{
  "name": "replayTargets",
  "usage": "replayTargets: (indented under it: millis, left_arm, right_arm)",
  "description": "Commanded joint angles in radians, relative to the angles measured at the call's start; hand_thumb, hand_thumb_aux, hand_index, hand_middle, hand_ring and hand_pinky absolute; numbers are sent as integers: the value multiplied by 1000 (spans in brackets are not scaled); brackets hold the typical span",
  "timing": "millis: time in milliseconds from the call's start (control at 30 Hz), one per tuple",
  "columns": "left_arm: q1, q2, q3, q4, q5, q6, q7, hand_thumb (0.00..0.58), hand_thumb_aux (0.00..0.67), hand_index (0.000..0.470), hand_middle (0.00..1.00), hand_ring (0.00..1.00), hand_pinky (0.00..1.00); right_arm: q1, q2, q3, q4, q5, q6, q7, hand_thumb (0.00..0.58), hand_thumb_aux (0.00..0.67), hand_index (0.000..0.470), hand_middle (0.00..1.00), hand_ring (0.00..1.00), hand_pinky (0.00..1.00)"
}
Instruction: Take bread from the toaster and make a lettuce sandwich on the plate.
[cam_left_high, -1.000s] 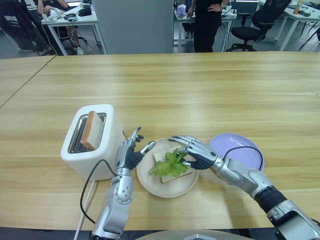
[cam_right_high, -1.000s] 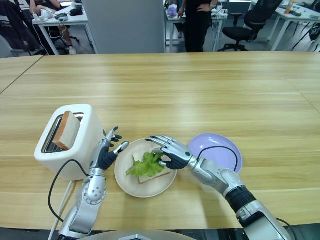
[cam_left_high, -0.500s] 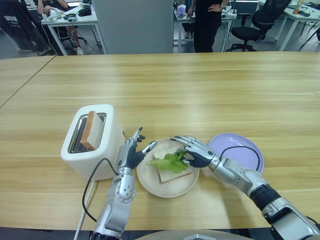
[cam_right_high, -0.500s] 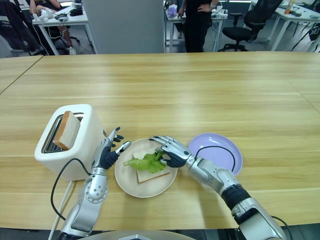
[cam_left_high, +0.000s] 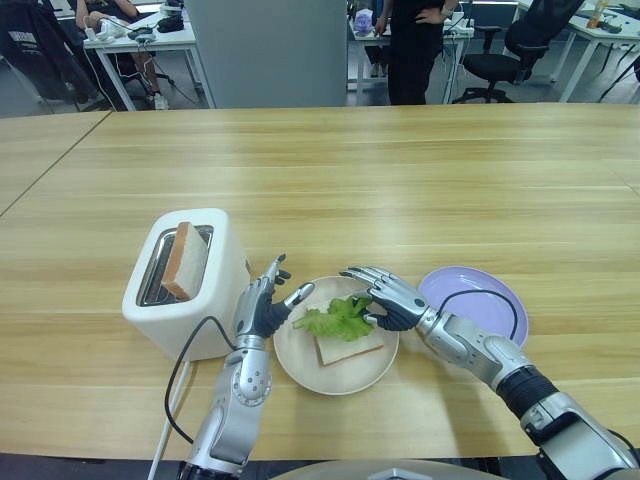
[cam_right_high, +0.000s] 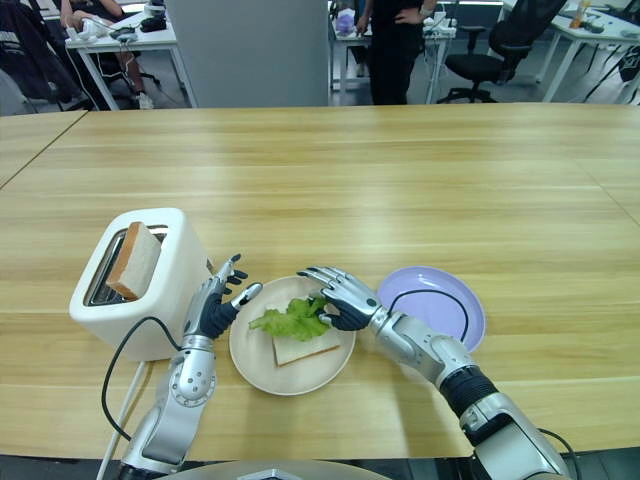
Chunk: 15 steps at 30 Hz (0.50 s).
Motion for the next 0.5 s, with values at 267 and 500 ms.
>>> replayTargets:
  millis: [267,500]
  left_arm:
    - [5,6,-6,20,-1,-4,-6,0,0,0,345,345,345]
    - [11,13,-2,12,-2,-5,-8,0,0,0,345,345,345]
  right_arm:
    - [-14,-34,-7,19,-40,57,-24,0,0,0,0,0,0]
    - [15,-84,-36,-64,-16,82,-11,0,0,0,0,0,0]
